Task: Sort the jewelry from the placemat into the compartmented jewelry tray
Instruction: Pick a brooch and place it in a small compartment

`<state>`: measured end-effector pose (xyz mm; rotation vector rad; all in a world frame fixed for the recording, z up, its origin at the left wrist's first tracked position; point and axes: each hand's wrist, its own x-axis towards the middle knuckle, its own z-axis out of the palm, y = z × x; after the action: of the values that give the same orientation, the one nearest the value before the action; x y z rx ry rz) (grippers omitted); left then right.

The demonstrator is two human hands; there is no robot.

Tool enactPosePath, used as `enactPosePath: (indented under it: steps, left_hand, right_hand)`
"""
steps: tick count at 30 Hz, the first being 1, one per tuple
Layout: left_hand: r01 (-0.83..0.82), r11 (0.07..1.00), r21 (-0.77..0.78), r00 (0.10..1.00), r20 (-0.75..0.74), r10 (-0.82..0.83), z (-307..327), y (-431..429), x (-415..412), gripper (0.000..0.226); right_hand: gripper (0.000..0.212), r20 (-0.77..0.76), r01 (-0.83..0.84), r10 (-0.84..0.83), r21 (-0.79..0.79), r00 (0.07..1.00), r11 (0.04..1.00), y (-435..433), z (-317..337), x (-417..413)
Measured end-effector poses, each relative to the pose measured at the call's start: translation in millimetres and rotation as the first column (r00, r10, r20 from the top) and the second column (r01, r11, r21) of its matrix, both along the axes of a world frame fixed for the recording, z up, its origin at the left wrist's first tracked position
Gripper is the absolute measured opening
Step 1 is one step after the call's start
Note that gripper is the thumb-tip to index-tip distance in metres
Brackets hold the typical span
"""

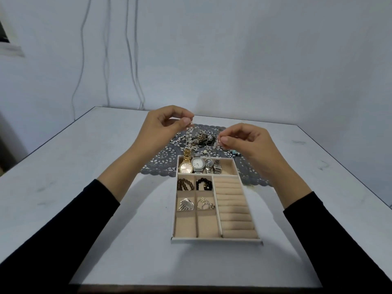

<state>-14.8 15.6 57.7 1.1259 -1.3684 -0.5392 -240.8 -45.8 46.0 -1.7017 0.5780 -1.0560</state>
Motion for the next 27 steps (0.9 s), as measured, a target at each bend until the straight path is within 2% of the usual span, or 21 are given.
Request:
enactPosePath:
  steps: [6, 12, 19, 27]
  left_hand:
    - [0.011, 1.0, -0.018, 1.0, -0.004, -0.011, -3.9, 17.8, -5.0, 0.014]
    - [0.015, 1.0, -0.026, 1.0, 0.016, -0.015, -3.3, 27.6, -5.3, 0.015]
    - [0.017, 0.999, -0.034, 1.0, 0.022, -0.016, -2.9, 30.0, -3.8, 0.014]
    - [0.028, 0.999, -0.026, 0.999, 0.017, -0.028, -5.7, 29.2, -3.3, 0.014]
  right_hand:
    - [0.014, -0.112, -0.116, 0.114, -0.015, 0.987, 0.993, 24.5, -5.2, -5.4]
    - [0.014, -0.3, -0.215, 0.208, 0.009, 0.931, 0.977, 39.6, -10.6, -7.4]
    - [0.009, -0.486, -0.264, 0.221, -0.02, 0.845, 0.964, 45.1, -20.4, 0.7]
    - [0.01, -0.671, -0.278, 0.117, -0.137, 0.732, 0.951, 48.9, -23.8, 8.0]
